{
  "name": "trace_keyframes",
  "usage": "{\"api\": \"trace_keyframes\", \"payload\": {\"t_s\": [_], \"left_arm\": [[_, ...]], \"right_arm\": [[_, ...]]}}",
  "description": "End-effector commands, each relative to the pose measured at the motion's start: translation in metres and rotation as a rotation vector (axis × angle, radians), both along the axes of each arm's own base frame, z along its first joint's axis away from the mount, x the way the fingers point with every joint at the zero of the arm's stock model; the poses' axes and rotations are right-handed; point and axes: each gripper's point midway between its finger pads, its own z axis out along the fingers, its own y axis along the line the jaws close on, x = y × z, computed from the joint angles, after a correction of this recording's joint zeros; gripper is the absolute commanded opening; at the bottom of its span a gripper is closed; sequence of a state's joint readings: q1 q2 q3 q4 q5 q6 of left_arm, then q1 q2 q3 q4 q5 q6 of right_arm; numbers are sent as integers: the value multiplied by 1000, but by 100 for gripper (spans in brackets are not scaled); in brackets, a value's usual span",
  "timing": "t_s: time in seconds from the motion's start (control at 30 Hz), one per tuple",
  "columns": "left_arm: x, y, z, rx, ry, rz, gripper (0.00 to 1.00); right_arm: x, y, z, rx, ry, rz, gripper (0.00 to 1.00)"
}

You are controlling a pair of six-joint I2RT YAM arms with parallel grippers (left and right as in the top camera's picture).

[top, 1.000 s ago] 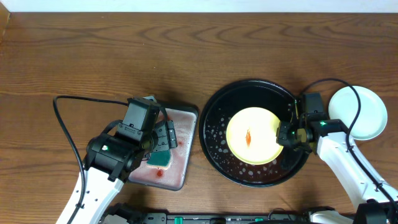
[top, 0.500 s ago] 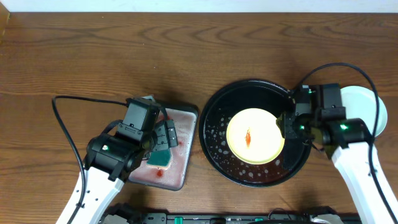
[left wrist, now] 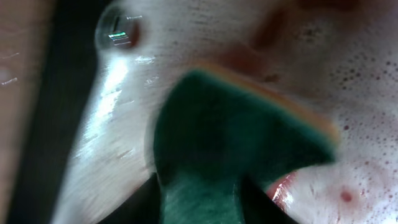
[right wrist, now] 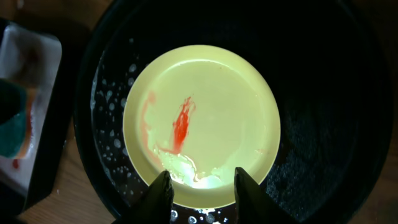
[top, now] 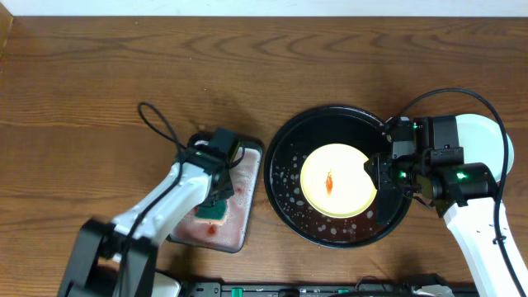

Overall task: Clean dirty plates on tray and stack at the side
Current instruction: 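Dip and rub the sponge in the soapy tray with left gripper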

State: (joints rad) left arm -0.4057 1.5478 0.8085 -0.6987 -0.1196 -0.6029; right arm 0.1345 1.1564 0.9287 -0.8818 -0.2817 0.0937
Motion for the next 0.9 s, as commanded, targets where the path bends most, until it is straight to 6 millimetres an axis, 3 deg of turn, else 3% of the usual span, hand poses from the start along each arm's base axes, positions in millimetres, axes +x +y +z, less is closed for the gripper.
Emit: {"api": "trace_keyframes", "payload": {"t_s": [0.0, 0.03, 0.07, 0.23, 0.4, 0.43, 0.47, 0.57, 0.7, 0.87], "left_arm": [[-10, -32, -22, -167, 109, -115, 28], [-10, -44, -25, -229, 123, -162, 22], [-11, -50, -26, -261, 129, -187, 8], [-8, -46, -20, -261, 115, -175, 8], [1, -36, 15, -281, 37, -138, 8], [2, -33, 23, -287, 13, -132, 28], [2, -32, 28, -290, 0, -129, 39], [-5, -28, 47, -298, -33, -128, 57], [-18, -24, 50, -293, -12, -125, 58], [-35, -18, 20, -279, 53, -78, 58]], "right_arm": [[-1, 5, 5, 11, -8, 23, 28], [-2, 5, 4, 11, -8, 23, 27], [-2, 5, 4, 11, -7, 23, 27], [-2, 5, 4, 10, -7, 23, 26], [-2, 5, 4, 10, -8, 23, 25], [-1, 5, 5, 10, -9, 23, 25], [-1, 5, 5, 10, -9, 23, 25], [-1, 5, 5, 10, -9, 23, 25], [-1, 5, 5, 11, -11, 23, 25], [1, 5, 6, 15, -19, 16, 25]]}}
